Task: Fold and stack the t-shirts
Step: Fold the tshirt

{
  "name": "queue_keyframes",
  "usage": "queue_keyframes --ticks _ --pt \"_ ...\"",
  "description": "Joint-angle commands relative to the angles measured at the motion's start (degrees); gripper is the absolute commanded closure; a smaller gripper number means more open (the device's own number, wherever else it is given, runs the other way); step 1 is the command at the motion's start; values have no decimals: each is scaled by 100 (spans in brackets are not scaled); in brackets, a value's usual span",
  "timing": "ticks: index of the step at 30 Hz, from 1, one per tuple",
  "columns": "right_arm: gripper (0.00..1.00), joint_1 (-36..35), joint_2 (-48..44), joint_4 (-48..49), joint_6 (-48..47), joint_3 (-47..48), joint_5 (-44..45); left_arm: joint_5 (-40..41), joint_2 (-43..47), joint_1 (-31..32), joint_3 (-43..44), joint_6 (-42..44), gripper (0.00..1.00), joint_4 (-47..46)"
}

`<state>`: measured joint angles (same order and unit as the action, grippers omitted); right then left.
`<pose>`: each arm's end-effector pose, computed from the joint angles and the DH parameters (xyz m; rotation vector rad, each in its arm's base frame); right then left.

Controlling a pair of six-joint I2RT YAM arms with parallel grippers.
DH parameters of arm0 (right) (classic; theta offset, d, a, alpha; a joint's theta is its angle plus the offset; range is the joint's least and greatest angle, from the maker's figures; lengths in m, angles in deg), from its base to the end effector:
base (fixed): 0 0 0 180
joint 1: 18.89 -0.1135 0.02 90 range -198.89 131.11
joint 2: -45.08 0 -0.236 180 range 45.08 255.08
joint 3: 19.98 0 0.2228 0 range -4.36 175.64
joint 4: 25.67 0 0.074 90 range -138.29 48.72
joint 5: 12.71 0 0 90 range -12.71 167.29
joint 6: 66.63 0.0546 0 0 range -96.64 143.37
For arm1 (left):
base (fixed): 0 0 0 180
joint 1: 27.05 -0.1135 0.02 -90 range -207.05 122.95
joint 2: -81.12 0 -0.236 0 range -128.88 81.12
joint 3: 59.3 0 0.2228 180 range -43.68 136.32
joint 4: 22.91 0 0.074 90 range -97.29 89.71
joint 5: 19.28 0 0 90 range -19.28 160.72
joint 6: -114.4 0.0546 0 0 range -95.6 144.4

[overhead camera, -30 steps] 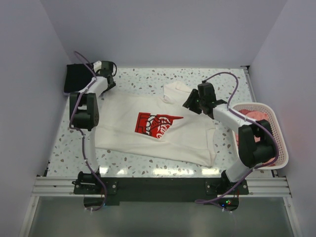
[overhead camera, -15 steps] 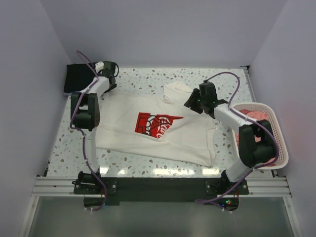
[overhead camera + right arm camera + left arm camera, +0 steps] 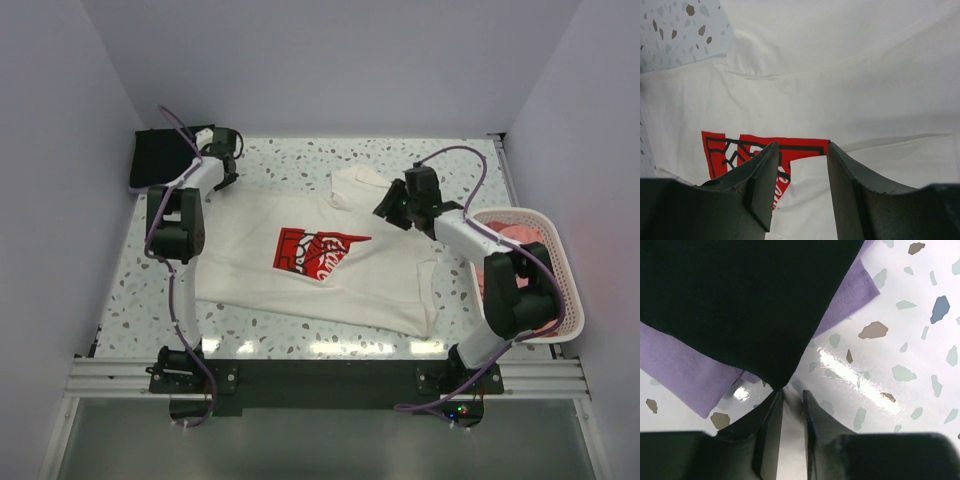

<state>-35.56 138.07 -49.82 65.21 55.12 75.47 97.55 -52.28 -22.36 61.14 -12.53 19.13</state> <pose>0.3250 0.0991 0.1946 0.4999 2.3160 0.5479 0.4701 -0.0138 0.1345 -0.8400 2.2561 0.2663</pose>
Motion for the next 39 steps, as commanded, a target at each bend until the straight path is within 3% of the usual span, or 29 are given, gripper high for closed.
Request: queue_keyframes --ticks 1,8,15,25,33,39 --pt "53 49 -9 186 -98 107 -55 -20 -28 32 206 -78 75 13" --pt "53 470 359 98 -194 476 -46 -55 226 32 -4 -8 100 -136" --pt "53 1121 1563 -526 -651 1871 94 -213 359 32 -154 54 100 -225" --pt "53 1210 2882 -1054 -1363 3508 227 -283 499 23 -304 98 100 -356" --pt "52 964 3207 -1141 -1951 4105 112 -380 508 23 -295 115 100 -400" --pt "53 200 3567 -1325 -2566 4852 894 -433 482 23 -304 98 100 -409"
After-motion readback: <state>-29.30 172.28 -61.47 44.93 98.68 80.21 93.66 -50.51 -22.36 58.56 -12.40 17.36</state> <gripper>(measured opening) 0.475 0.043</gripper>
